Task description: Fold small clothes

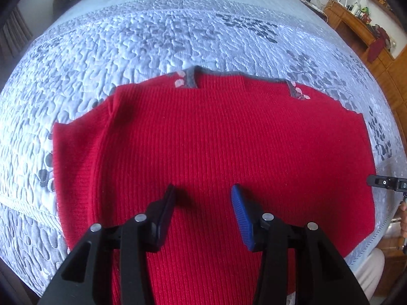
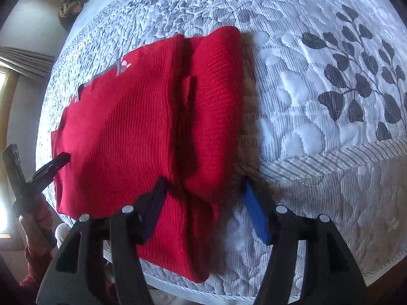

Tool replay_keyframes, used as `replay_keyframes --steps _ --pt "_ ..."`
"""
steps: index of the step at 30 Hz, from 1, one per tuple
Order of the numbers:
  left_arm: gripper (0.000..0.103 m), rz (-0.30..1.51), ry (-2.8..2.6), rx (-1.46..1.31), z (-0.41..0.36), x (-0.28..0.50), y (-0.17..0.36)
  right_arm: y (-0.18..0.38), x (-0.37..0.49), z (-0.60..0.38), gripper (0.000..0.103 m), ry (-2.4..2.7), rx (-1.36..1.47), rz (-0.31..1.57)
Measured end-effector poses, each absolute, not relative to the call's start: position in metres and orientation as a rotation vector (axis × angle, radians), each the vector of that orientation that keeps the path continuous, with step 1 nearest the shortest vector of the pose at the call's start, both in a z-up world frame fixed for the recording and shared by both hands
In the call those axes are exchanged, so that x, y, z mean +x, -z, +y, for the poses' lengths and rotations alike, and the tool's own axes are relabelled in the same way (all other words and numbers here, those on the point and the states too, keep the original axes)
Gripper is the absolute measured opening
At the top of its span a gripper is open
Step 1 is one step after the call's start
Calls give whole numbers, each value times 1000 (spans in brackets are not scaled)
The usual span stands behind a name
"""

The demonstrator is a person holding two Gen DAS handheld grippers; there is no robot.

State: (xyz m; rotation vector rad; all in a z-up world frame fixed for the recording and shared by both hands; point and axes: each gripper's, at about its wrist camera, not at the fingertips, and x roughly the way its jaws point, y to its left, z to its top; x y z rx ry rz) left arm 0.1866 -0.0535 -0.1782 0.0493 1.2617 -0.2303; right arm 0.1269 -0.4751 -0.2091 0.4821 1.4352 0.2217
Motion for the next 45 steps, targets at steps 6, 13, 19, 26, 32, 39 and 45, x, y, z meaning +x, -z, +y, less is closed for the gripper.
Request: replay_keyframes --steps 6,13,19,26,32,39,45 --pt "48 1266 231 66 -54 189 184 206 132 -462 33 -241 421 1442" --pt "48 1277 251 42 -51 192 190 201 136 -457 14 -184 413 1459" --pt "46 1308 271 -2 -41 193 174 162 140 -425 13 -93 204 1435" --pt "46 1255 289 -92 8 183 143 98 155 -348 13 -189 70 1343" --pt "45 1315 304 -215 32 191 167 110 161 -253 18 -351 -8 1344" --pt "46 1305 309 -239 35 192 174 113 140 -249 45 -464 81 1323" --pt "46 1288 288 -284 43 184 154 84 91 -288 64 -505 66 1245"
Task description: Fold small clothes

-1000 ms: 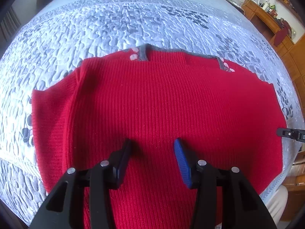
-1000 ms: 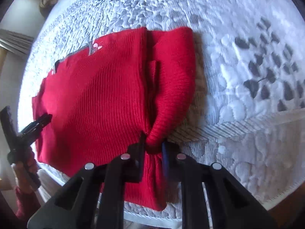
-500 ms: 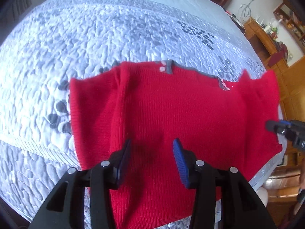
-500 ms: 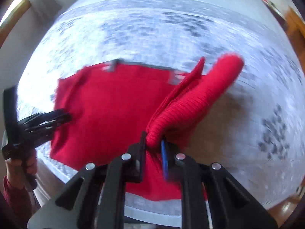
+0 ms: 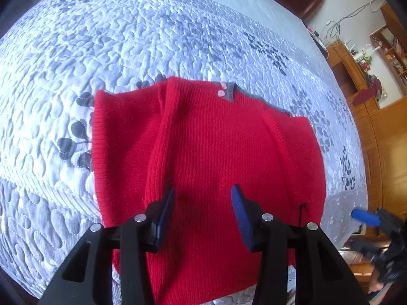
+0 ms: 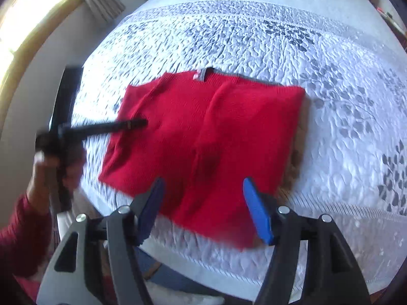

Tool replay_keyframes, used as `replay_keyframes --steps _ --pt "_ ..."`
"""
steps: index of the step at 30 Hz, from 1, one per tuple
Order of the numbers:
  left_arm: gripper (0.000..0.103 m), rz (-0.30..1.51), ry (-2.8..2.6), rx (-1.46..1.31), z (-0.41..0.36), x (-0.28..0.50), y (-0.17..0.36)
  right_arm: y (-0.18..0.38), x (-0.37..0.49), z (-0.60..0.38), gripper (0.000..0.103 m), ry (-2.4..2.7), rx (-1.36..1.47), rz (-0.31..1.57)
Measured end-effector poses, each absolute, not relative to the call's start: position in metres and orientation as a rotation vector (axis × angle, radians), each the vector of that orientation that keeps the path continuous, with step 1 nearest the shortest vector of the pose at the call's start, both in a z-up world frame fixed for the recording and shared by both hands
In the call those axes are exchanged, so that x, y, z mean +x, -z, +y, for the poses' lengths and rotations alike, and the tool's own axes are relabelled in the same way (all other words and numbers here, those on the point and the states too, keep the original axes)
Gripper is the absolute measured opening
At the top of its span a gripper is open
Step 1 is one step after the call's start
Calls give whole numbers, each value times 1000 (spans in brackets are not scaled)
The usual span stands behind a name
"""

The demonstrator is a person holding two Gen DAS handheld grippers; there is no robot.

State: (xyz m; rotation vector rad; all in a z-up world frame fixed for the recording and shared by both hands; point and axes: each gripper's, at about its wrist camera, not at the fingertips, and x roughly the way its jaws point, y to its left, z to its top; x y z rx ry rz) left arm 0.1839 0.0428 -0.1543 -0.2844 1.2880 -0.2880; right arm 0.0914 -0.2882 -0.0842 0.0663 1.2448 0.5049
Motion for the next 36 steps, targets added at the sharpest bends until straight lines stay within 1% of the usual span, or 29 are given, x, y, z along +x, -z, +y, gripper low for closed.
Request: replay_keyframes --steps 4,7,11,13,16,21,22,23,24,25,26,27,29,30,33,36 --pt "47 1295 285 -288 35 185 143 108 51 -271 64 -527 -61 1250" --pt "49 1312 296 -284 24 188 140 128 36 -253 64 -546 -129 1218" --pt "51 1346 310 -287 7 192 140 142 38 -239 64 -532 -199 1166" --pt "54 1360 322 -291 -1 194 141 151 45 -235 64 -496 -252 1163" --pt "56 1380 330 -309 -12 199 143 163 52 -232 61 -504 -278 1171" --pt "56 1404 355 -338 -27 205 147 165 47 -227 64 -548 -310 1154" --pt "56 1407 356 -337 -31 206 147 165 47 -226 61 -548 -314 1155" --pt "56 1408 356 -332 -34 207 147 167 48 -226 49 -540 -324 1163" --pt "56 1412 360 -327 -38 208 147 168 46 -225 43 -529 -335 1169" --pt "56 1415 362 -325 -41 208 147 171 49 -226 34 -511 -344 1185" --pt "56 1418 368 -325 -44 209 148 172 52 -229 22 -506 -327 1197" --pt "56 1420 372 -325 -46 209 148 170 56 -235 16 -507 -290 1205" --pt "58 1426 390 -328 -51 210 148 162 61 -248 12 -515 -207 1218" --pt "60 1431 399 -325 -55 211 149 154 65 -261 11 -531 -116 1222" --pt "62 1447 422 -345 -64 214 153 131 68 -292 11 -573 59 1201" --pt "63 1476 463 -450 -71 220 161 116 70 -317 11 -578 129 1180"
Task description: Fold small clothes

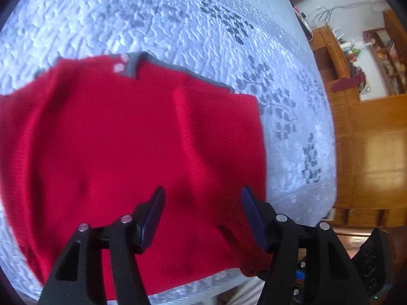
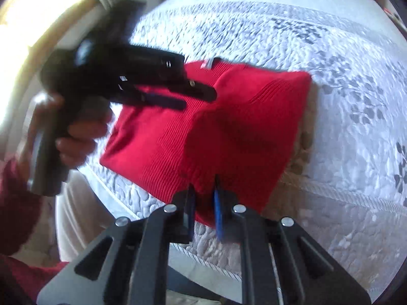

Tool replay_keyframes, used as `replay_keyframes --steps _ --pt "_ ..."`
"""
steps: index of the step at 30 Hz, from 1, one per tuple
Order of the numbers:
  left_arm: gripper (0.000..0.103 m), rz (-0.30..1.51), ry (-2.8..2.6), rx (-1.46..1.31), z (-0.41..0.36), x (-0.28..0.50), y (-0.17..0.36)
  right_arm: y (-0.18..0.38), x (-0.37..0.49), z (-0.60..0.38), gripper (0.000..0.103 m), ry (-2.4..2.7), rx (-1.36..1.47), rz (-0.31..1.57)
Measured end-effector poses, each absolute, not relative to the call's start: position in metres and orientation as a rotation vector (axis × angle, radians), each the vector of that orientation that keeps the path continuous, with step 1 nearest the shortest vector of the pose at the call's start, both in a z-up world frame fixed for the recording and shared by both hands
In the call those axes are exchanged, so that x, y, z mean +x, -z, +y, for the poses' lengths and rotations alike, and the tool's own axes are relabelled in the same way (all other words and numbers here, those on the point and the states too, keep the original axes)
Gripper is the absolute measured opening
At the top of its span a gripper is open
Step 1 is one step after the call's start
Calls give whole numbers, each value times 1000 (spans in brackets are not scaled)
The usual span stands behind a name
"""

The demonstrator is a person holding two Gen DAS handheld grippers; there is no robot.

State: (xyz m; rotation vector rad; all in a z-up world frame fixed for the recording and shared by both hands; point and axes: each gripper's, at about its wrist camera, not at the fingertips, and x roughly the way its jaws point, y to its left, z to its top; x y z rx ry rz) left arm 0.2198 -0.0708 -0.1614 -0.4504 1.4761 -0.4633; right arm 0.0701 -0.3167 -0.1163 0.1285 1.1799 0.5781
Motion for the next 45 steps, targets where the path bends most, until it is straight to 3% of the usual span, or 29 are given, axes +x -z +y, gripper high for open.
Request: replay_keyframes --steps 8,12,17,24,33,39,45 --pt "59 1552 504 -606 -103 246 188 112 70 -342 11 -605 232 1144" --pt "19 1560 481 -617 -107 256 197 107 69 -348 11 -607 240 1125" --pt "15 1494 525 -640 -107 261 189 106 67 -346 11 -623 270 1128" --pt "15 1345 565 -602 -82 262 136 85 69 -307 10 -696 268 1101" --pt "15 1204 523 -516 0 255 80 62 76 -227 10 -826 219 1087" --pt "15 1172 465 -509 60 246 84 70 76 -162 10 -905 151 1125" --pt "15 1217 396 -497 106 241 129 109 77 -115 10 -915 81 1221"
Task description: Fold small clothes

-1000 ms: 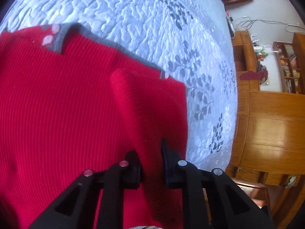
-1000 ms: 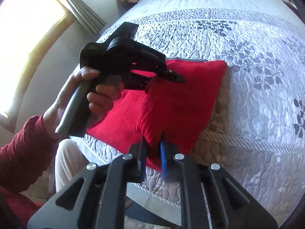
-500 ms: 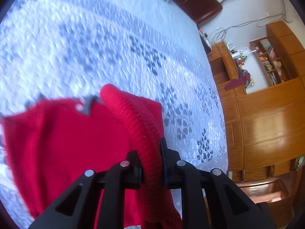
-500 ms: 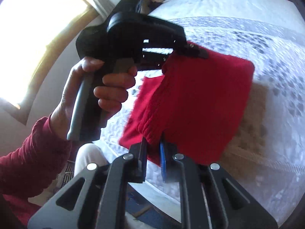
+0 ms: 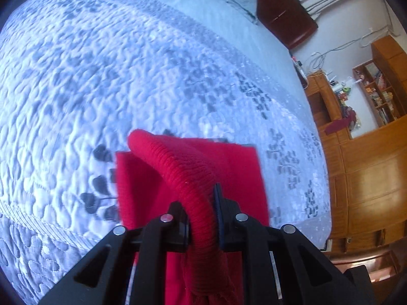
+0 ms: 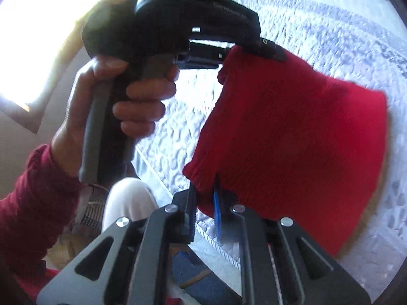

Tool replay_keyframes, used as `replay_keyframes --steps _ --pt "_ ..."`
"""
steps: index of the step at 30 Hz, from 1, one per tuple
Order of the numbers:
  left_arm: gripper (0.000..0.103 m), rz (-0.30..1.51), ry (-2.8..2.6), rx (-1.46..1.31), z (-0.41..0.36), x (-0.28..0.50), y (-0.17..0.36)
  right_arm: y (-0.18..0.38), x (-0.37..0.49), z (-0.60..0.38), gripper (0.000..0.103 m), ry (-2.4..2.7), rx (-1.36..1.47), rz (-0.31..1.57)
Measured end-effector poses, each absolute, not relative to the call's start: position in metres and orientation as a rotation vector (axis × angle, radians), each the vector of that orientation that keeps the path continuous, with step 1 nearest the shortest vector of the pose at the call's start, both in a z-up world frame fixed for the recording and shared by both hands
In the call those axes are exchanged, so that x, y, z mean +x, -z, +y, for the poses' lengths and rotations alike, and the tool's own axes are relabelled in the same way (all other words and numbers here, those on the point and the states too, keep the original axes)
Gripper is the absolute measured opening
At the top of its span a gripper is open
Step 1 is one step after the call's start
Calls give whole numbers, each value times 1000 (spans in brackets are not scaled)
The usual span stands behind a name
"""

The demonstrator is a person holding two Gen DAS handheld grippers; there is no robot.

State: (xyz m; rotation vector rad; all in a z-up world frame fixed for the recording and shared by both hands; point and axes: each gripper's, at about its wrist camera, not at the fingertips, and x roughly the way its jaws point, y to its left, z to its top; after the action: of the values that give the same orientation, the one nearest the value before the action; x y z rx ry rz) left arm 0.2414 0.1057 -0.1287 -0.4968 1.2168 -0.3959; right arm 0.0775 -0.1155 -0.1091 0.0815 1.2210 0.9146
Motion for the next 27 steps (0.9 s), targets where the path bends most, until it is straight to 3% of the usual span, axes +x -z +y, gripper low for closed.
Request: replay_keyframes --steps 8,15,17,24,27 --pt "16 1258 349 -466 119 234 182 161 79 -94 10 -859 16 1335" --pt "23 1239 352 -466 120 222 177 144 75 -119 24 -883 90 1330" --pt "25 1238 357 -464 118 215 173 132 72 -146 35 -855 140 1315" --pt "34 1265 347 -403 110 159 161 115 58 -242 35 -587 113 1237" --pt "36 1290 329 -387 104 134 158 136 55 -254 35 -603 213 1325"
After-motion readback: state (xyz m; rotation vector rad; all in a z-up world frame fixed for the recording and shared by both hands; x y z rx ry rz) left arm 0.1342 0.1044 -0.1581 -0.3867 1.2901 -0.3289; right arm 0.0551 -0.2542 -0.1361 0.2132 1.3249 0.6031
